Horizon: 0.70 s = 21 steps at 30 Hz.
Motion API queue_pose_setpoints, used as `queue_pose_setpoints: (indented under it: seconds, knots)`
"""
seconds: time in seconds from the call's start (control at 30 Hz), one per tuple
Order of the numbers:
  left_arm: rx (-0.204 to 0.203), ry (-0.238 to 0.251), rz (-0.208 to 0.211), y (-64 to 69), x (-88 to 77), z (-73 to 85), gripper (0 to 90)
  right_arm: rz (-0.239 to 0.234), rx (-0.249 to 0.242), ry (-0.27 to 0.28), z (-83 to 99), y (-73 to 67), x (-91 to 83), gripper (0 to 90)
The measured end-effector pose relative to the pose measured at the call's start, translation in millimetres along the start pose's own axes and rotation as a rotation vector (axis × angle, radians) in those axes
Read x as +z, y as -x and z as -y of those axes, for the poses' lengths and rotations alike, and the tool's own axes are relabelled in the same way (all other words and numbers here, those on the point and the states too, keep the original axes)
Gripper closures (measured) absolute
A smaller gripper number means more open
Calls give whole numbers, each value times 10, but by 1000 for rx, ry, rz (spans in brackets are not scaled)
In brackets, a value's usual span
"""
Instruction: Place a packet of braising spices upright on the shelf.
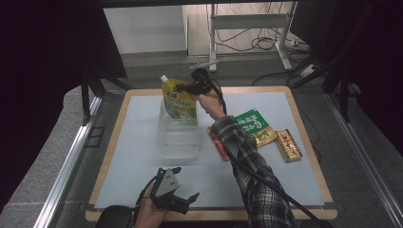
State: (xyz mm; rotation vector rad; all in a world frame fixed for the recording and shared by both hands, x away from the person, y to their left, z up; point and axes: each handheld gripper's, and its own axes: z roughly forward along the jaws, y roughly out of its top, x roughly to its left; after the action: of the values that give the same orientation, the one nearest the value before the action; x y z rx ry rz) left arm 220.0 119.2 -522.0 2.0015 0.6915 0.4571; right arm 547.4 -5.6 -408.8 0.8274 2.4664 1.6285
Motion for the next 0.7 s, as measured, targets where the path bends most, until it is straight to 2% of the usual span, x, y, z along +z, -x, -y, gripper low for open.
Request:
queue_pose_setpoints:
  seconds: [0.17,0.23,0.27,0.3,0.33,0.43,0.5,0.7]
  knots:
    - [2,3,-2,0,-6,-1,0,6,-30,-25,-8,-41,17,839]
    - [1,3,-1,-6,-8,0,0,28,-49,-47,-14,-55,18,738]
    - [0,3,-1,-6,-8,0,0,34,-54,-44,-18,-58,3,646]
    - [-1,4,-1,-7,-8,0,0,35,-53,-38,-23,-55,-10,594]
    - [-1,3,-1,-7,-7,0,0,35,-53,-38,-23,-55,-10,594]
    - [0,0,-1,-3,-1,1,0,49,-59,-47,-45,-55,-37,449]
    - [1,-2,0,3,5,1,0,79,-92,-54,-53,-74,-73,354]
    - [2,-4,-1,7,11,2,0,91,-110,-68,-44,-101,-113,247]
